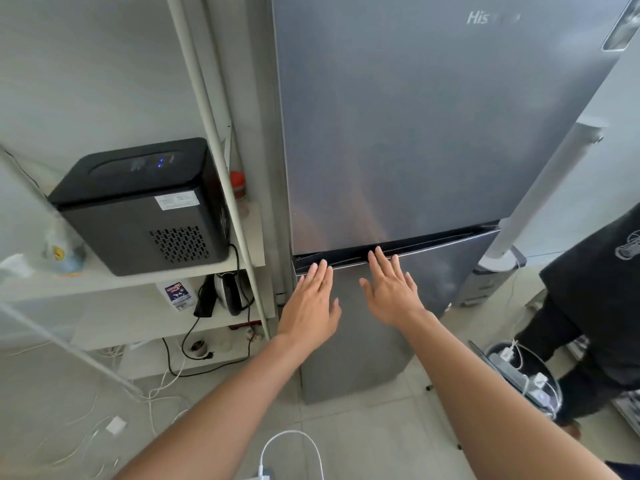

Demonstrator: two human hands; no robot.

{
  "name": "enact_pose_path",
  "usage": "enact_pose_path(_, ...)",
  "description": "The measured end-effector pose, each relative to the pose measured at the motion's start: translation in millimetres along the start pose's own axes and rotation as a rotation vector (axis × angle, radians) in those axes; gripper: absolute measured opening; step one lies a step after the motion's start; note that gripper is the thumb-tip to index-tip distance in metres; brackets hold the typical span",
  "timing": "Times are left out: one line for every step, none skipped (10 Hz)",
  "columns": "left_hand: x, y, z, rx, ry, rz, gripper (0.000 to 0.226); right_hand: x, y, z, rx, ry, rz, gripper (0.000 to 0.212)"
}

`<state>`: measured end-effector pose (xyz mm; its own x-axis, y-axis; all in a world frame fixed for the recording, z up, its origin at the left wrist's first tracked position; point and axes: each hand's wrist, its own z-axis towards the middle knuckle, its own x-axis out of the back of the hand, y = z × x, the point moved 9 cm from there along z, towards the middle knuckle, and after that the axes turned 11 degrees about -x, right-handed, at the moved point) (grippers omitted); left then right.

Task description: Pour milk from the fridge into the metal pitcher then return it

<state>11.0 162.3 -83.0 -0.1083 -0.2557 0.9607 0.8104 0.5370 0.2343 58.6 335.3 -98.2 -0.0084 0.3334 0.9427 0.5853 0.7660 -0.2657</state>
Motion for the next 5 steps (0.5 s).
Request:
enact_pose_path(4,-14,14,0.058,0.009,-0.079,0.073,2,-7,9,-0.033,-0.05,0.002,0.072)
enact_pose_path(2,-21,19,0.091,0.002,-0.102,0.072,3,-12,16,-0.059,-0.076,-0.014,0.073)
enact_pose_path(3,-20,19,0.131,0.008,-0.097,0.073,4,-12,15,-0.066,-0.102,0.007,0.078)
enact_pose_path(6,-16,20,0.164,0.017,-0.092,0.073,11,-9,13,-0.051,-0.173,0.102,0.083)
enact_pose_path(12,-20,26,0.18,-0.014,-0.083,0.071,39,-19,1,0.017,-0.299,0.256,0.069)
